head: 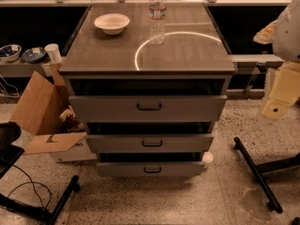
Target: Open top drawer
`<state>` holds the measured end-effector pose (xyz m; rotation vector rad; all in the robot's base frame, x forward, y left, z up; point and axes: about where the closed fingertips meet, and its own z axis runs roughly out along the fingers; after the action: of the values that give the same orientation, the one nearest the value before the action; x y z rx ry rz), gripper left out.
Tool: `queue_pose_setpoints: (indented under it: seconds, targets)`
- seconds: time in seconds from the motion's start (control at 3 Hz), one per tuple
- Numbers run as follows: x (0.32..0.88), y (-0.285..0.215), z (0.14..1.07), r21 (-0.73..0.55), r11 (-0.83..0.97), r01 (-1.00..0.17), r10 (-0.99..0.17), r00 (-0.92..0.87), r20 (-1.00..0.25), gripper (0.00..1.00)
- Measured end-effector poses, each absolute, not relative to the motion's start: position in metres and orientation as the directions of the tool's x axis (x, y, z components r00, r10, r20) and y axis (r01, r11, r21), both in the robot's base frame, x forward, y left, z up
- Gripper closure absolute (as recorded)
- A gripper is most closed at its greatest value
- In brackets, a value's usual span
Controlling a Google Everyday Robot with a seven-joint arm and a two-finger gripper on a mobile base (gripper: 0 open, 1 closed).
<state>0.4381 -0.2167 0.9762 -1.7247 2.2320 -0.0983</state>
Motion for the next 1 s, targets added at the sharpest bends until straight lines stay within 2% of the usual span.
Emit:
queue_pose_setpoints:
  seconds: [0.33,1.0]
  targets:
    - [0.438,-0.216,0.977,-0.248,0.269,-0.931,-0.953,-0.221,-0.206,0.0]
    - [0.465,-0.179,0.877,-0.181,0.225,-0.958,-0.967,-0.196,-0.161,0.0]
